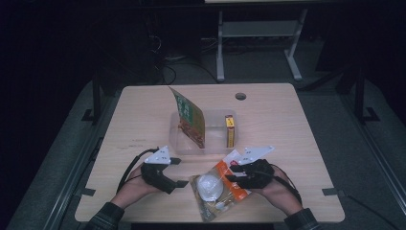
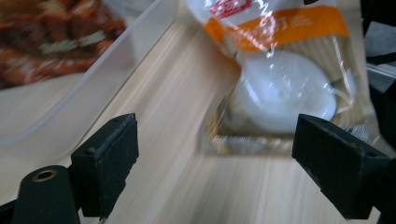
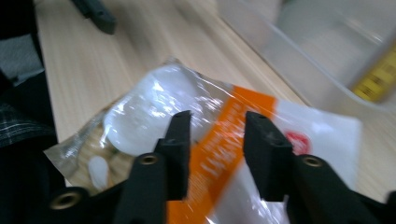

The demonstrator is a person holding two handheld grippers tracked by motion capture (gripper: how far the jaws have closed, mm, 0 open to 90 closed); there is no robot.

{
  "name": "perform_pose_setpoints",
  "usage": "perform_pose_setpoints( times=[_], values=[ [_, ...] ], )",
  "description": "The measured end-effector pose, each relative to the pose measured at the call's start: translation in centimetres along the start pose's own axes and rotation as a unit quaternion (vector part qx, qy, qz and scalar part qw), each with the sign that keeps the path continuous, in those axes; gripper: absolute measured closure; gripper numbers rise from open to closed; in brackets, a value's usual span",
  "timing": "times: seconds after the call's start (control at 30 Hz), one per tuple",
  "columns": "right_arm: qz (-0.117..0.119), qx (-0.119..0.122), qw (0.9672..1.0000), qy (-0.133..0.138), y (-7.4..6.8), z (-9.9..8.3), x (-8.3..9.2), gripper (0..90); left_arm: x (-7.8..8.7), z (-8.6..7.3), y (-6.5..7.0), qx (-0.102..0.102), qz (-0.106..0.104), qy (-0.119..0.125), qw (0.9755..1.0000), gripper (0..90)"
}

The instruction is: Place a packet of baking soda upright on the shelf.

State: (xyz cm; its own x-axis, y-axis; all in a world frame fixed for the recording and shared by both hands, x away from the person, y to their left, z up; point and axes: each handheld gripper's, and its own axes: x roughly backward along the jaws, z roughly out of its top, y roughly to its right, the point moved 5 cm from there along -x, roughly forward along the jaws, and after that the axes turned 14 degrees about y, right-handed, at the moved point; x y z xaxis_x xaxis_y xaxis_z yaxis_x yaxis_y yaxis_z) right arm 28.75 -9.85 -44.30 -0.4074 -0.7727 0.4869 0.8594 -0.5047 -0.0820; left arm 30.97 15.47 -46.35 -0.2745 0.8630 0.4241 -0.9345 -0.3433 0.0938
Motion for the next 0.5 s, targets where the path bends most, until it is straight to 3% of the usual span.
perform_pose_setpoints(
  times=[0.07,0.27,0.5],
  values=[
    [-0.023,-0.006,0.9997,0.011,0.7,-0.4,0.9,51.0,-1.0,0.4,0.2,0.003,-0.007,0.004,1.0,14.3],
    [-0.061,-0.03,0.9969,0.041,1.7,-1.2,3.5,41.6,-4.0,0.8,0.9,-0.002,-0.029,-0.015,0.9995,15.2],
    [-0.076,-0.036,0.9948,0.057,1.7,-2.1,5.4,36.8,-7.1,0.9,1.2,0.011,-0.053,-0.032,0.998,20.3]
  ],
)
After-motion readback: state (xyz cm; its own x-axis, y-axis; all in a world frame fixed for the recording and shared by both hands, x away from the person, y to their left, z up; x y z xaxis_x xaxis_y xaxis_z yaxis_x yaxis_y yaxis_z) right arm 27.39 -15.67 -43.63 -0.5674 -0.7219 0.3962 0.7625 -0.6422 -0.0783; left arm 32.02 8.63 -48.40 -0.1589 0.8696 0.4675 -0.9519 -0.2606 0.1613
